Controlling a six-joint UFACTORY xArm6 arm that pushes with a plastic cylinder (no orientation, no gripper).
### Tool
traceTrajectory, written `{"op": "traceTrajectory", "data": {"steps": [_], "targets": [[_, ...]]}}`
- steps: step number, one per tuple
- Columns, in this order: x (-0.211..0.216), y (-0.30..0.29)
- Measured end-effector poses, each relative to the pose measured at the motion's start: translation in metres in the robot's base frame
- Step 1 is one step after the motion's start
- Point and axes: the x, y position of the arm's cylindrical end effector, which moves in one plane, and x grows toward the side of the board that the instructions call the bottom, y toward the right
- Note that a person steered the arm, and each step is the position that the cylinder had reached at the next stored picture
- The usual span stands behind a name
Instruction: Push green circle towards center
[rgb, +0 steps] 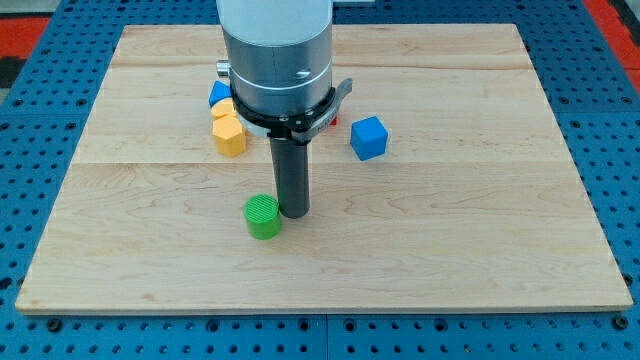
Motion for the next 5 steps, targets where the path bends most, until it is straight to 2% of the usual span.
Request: {"op": "traceTrajectory", "data": {"steps": [1, 2, 3, 5], "targets": [[-0.023, 0.039], [-0.013, 0.071], [0.027, 0.072], [0.047, 0.072]]}}
